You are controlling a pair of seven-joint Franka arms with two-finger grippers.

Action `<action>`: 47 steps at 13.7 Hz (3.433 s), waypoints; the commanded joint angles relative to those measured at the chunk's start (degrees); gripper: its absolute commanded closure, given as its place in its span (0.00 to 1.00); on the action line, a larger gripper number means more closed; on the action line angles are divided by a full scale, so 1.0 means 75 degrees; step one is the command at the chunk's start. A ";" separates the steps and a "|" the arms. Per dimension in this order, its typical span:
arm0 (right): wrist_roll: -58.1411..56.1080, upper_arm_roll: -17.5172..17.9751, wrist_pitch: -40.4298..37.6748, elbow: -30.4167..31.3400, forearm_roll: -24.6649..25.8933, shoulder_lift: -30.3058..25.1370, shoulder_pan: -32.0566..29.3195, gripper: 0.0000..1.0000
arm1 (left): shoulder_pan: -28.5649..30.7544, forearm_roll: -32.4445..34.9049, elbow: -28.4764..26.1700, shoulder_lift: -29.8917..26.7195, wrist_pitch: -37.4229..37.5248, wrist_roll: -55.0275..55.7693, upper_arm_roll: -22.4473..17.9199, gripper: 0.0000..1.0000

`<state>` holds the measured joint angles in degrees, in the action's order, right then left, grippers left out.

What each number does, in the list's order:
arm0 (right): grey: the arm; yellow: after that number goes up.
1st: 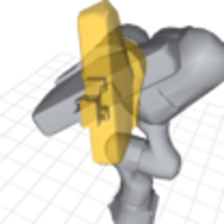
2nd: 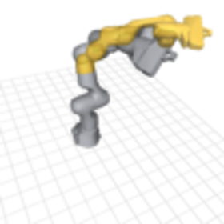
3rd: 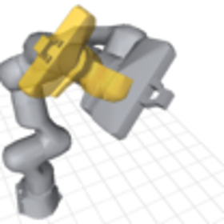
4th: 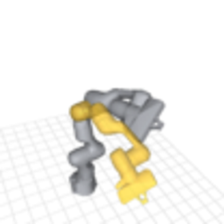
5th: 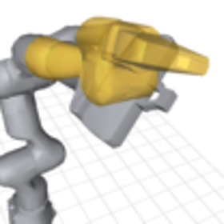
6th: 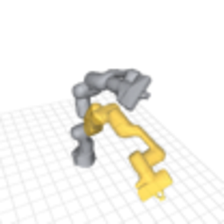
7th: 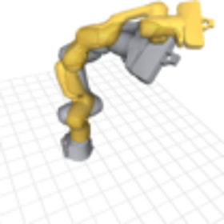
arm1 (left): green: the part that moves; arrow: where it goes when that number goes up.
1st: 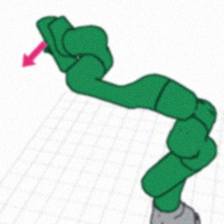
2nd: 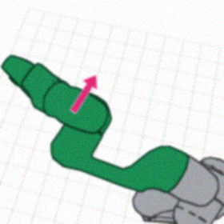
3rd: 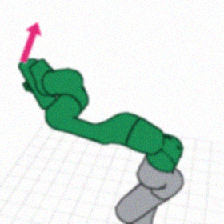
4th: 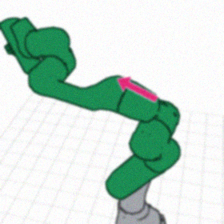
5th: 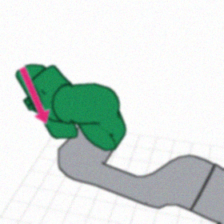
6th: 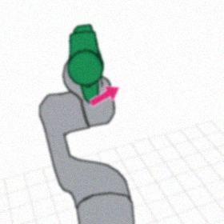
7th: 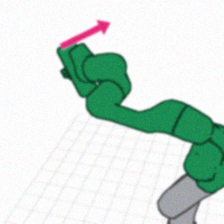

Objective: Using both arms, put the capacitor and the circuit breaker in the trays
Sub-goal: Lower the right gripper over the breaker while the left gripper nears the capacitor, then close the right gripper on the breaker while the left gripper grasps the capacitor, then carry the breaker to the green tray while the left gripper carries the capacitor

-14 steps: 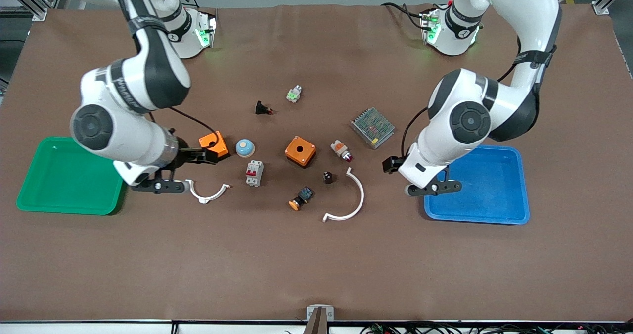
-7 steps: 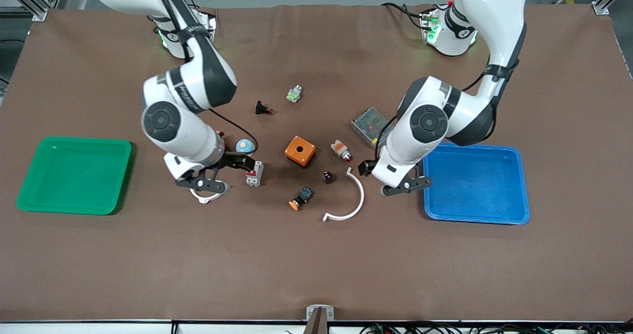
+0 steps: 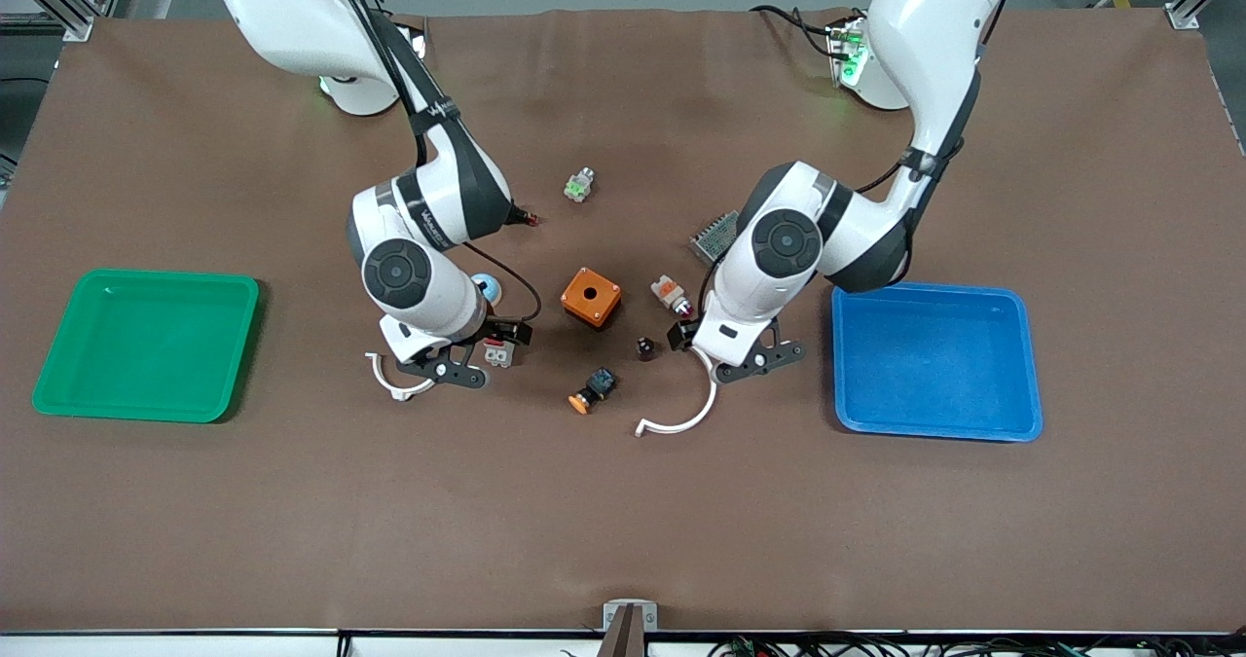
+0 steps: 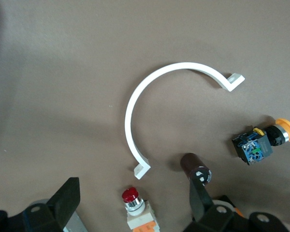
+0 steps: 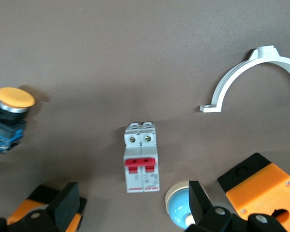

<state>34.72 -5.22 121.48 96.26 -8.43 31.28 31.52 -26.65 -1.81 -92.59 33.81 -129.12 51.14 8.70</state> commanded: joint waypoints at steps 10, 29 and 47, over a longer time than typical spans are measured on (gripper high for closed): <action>0.0023 -0.0054 0.1498 0.1064 0.0374 -0.0069 0.0250 0.00 | -0.0911 0.0394 0.0954 0.1315 -0.0514 0.1466 -0.0140 0.00; -0.0094 -0.0054 0.1698 0.1122 0.0398 0.0095 0.0239 0.69 | -0.1381 0.0453 0.1670 0.1949 -0.0515 0.1865 -0.0456 0.93; -0.5667 -0.0124 -0.3577 0.0302 0.0456 -0.2612 -0.4831 0.80 | 0.0715 0.0605 0.1600 -0.0313 0.2789 0.0799 -0.1640 0.99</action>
<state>-1.46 -7.58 94.79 97.36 -5.51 12.11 1.49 -23.38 1.68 -79.34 32.73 -109.95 58.53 -4.08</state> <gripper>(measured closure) 0.599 0.652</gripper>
